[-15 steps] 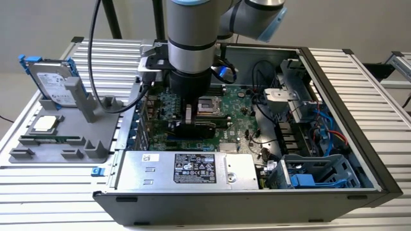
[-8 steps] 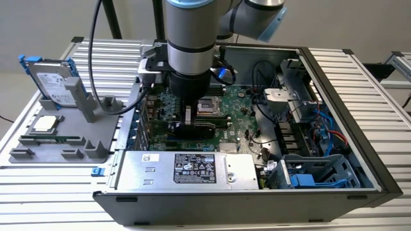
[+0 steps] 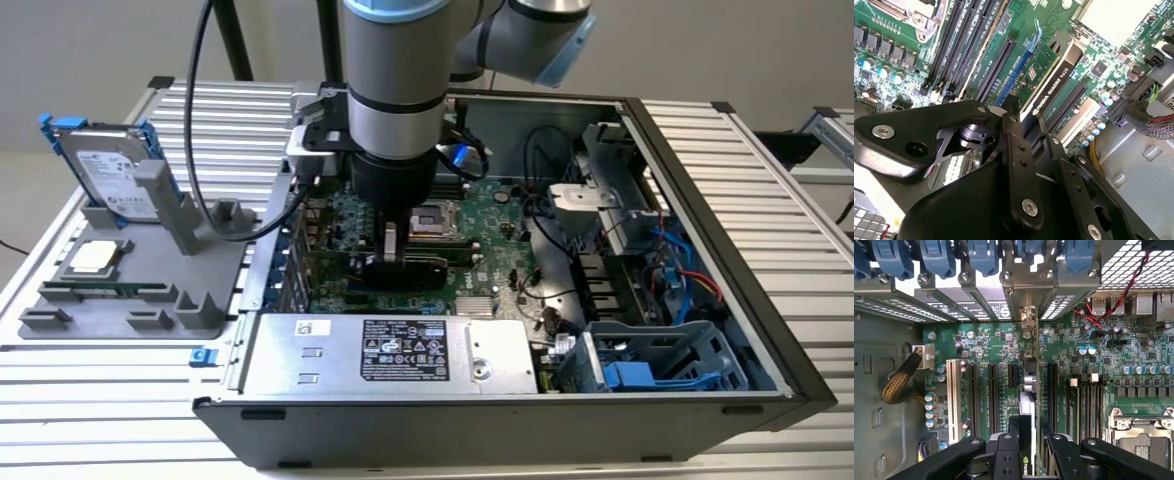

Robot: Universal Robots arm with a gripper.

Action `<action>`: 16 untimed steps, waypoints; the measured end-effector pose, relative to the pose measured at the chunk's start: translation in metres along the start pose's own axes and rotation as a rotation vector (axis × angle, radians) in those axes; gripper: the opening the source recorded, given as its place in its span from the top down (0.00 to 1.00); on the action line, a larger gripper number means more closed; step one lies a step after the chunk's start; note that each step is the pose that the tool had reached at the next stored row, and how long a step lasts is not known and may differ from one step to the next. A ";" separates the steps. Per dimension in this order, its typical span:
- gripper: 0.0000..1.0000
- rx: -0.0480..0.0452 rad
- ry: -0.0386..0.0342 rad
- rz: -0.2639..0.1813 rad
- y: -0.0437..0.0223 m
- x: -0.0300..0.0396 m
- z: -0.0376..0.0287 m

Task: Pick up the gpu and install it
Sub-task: 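Insert the gpu into the slot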

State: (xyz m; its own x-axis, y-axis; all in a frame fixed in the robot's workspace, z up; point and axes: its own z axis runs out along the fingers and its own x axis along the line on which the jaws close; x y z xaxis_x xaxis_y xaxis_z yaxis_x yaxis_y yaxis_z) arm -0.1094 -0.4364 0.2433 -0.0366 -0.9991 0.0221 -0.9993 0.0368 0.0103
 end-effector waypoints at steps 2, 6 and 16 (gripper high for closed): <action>1.00 0.0000 -0.0001 0.000 -0.0001 0.0000 0.0000; 0.00 0.0003 -0.0005 0.000 -0.0001 0.0000 0.0002; 0.00 -0.0003 0.0002 0.000 0.0000 0.0007 -0.0298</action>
State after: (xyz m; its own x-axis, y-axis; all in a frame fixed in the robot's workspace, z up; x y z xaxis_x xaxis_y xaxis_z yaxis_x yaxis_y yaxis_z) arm -0.1091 -0.4364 0.2731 -0.0365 -0.9991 0.0223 -0.9993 0.0368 0.0106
